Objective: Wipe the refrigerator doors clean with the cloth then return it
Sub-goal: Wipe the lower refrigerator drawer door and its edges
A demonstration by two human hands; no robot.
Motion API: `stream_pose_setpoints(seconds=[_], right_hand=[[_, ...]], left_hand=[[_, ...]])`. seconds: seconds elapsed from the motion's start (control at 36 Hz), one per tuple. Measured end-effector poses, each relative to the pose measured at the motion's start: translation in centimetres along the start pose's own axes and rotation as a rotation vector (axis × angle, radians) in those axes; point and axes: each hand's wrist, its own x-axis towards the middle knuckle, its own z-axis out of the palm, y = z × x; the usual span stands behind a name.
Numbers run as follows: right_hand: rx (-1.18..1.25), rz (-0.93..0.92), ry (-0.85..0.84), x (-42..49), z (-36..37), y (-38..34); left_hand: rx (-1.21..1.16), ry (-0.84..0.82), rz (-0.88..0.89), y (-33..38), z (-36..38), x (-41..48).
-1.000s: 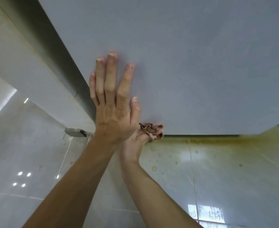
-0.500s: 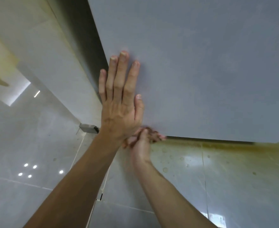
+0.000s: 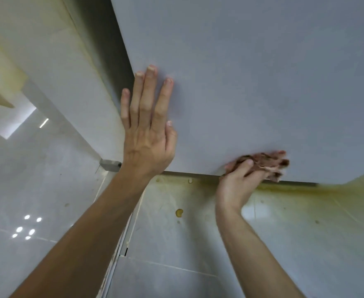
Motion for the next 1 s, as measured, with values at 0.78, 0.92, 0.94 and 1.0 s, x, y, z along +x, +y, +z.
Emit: stream_pose_setpoints(seconds=[0.78, 0.92, 0.94, 1.0], right_hand=[[-0.996, -1.53, -0.71, 4.4, -2.1, 6.2], [-0.888, -1.605, -0.779, -0.3, 2.8, 6.4], [-0.875, -1.617, -0.799, -0.8, 3.7, 6.3], [-0.875, -1.617, -0.823, -1.4, 5.0, 6.3]], left_hand=[[0.052, -0.032, -0.28, -5.6, -1.9, 0.2], [0.048, 0.02, -0.287, -5.5, -0.9, 0.1], [0.05, 0.035, -0.288, -5.5, -0.7, 0.2], [0.049, 0.068, -0.295, -5.7, -0.2, 0.3]])
